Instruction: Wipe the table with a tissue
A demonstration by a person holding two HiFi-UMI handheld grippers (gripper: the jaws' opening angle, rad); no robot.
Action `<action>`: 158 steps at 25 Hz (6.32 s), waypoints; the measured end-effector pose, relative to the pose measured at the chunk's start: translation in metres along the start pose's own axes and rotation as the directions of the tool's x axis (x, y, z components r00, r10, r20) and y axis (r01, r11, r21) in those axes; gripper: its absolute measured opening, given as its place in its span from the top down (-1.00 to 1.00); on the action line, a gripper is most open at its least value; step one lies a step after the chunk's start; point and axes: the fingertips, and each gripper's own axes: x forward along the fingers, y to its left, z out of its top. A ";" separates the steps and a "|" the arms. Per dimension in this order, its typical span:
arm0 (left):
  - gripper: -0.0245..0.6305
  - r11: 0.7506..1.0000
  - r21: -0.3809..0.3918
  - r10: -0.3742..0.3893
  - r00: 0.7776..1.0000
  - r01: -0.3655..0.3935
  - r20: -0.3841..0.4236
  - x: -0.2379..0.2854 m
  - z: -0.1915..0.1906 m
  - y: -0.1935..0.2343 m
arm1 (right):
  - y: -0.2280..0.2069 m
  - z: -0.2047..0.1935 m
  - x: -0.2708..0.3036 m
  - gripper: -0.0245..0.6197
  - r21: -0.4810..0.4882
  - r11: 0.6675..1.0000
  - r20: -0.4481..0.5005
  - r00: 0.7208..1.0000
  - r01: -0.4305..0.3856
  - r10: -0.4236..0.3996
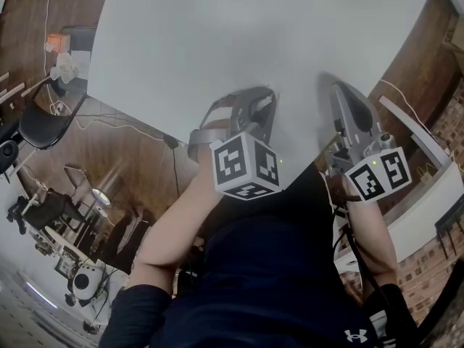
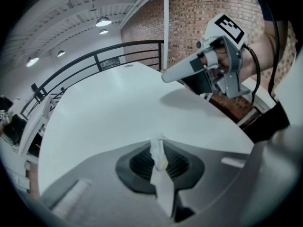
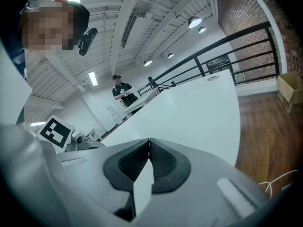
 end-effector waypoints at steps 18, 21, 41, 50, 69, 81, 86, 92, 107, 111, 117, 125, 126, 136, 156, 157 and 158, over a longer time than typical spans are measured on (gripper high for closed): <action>0.87 1.000 -0.022 0.000 1.000 -0.001 -0.020 -0.010 -0.022 0.010 | -0.002 0.001 0.001 0.89 0.002 1.000 0.005 1.000 0.021 -0.021; 0.87 1.000 -0.023 0.003 1.000 -0.004 -0.024 -0.011 -0.025 0.011 | -0.002 0.001 0.001 0.89 0.001 1.000 0.001 1.000 0.019 -0.019; 0.87 0.997 -0.058 0.040 0.997 -0.044 -0.064 -0.029 -0.063 0.023 | 0.003 0.002 0.003 0.89 -0.003 1.000 -0.003 1.000 0.012 -0.012; 0.87 0.994 -0.088 0.054 0.995 -0.061 -0.081 -0.037 -0.077 0.029 | 0.010 0.007 0.006 0.89 -0.006 1.000 0.000 1.000 0.002 -0.002; 0.87 0.976 -0.193 0.092 0.994 -0.103 -0.067 -0.049 -0.085 0.041 | 0.003 0.016 -0.004 0.89 -0.002 1.000 0.020 1.000 -0.003 0.003; 0.87 0.931 -0.320 0.187 0.982 -0.177 0.001 -0.096 -0.092 0.053 | 0.019 0.024 -0.011 0.89 -0.008 1.000 0.035 0.999 -0.021 0.021; 0.87 0.924 -0.346 0.189 0.981 -0.166 0.034 -0.105 -0.087 0.046 | 0.031 0.030 -0.015 0.89 -0.023 0.999 0.047 0.998 -0.030 0.031; 0.87 0.886 -0.441 0.204 0.974 -0.140 0.101 -0.120 -0.077 0.040 | 0.038 0.040 -0.027 0.89 -0.034 0.999 0.072 0.997 -0.026 0.028; 0.87 0.861 -0.495 0.246 0.946 -0.113 0.213 -0.166 -0.054 0.022 | 0.080 0.066 -0.070 0.89 -0.113 0.991 0.131 0.988 -0.065 0.080; 0.87 0.872 -0.479 0.254 0.930 -0.101 0.266 -0.179 -0.041 0.018 | 0.094 0.067 -0.080 0.89 -0.134 0.988 0.138 0.986 -0.077 0.095; 0.87 0.886 -0.453 0.279 0.896 -0.101 0.345 -0.194 -0.019 0.020 | 0.108 0.079 -0.086 0.89 -0.174 0.981 0.165 0.979 -0.088 0.117; 0.87 0.875 -0.474 0.324 0.849 -0.101 0.418 -0.217 0.000 0.032 | 0.132 0.095 -0.094 0.89 -0.256 0.961 0.185 0.970 -0.107 0.157; 0.86 0.870 -0.486 0.327 0.841 -0.089 0.431 -0.220 0.005 0.033 | 0.134 0.098 -0.095 0.89 -0.268 0.957 0.190 0.968 -0.107 0.161; 0.87 0.845 -0.535 0.334 0.761 0.019 0.555 -0.241 0.035 0.038 | 0.150 0.112 -0.109 0.89 -0.343 0.937 0.258 0.952 -0.068 0.164; 0.87 0.859 -0.509 0.305 0.754 0.045 0.582 -0.248 0.050 0.043 | 0.159 0.116 -0.109 0.89 -0.392 0.919 0.258 0.953 -0.046 0.158; 0.87 0.859 -0.509 0.304 0.754 0.047 0.582 -0.248 0.050 0.044 | 0.160 0.116 -0.108 0.89 -0.398 0.916 0.255 0.954 -0.047 0.160; 0.87 0.860 -0.509 0.302 0.755 0.048 0.582 -0.248 0.050 0.044 | 0.160 0.116 -0.107 0.89 -0.398 0.916 0.253 0.954 -0.049 0.161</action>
